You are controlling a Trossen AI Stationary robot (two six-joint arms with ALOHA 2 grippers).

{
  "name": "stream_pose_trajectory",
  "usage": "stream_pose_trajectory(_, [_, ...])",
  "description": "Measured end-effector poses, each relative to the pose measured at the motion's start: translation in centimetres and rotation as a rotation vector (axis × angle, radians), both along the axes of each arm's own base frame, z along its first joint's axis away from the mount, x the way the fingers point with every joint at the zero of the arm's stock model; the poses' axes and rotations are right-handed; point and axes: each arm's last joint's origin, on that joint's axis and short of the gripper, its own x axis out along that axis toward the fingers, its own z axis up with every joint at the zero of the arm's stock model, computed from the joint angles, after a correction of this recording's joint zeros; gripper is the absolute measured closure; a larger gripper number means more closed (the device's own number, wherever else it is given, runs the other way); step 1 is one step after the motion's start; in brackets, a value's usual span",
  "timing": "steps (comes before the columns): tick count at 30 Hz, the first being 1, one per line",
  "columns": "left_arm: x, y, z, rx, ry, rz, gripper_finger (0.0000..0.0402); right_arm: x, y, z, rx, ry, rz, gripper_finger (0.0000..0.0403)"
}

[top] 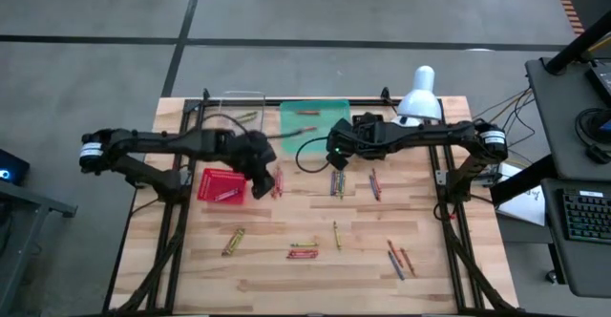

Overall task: Sort crayons
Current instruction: Put the green crayon into the transparent bin

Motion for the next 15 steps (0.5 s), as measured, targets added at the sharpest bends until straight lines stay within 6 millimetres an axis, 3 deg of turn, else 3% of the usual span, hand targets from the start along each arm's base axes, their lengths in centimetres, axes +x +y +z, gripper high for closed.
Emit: stream_pose_trajectory(15, [-1.7, -8.4, -1.5, -0.091, 0.254, 0.109, 0.0362, 0.4, 1.8, -0.1, -0.006, -0.001, 0.069, 0.0353])
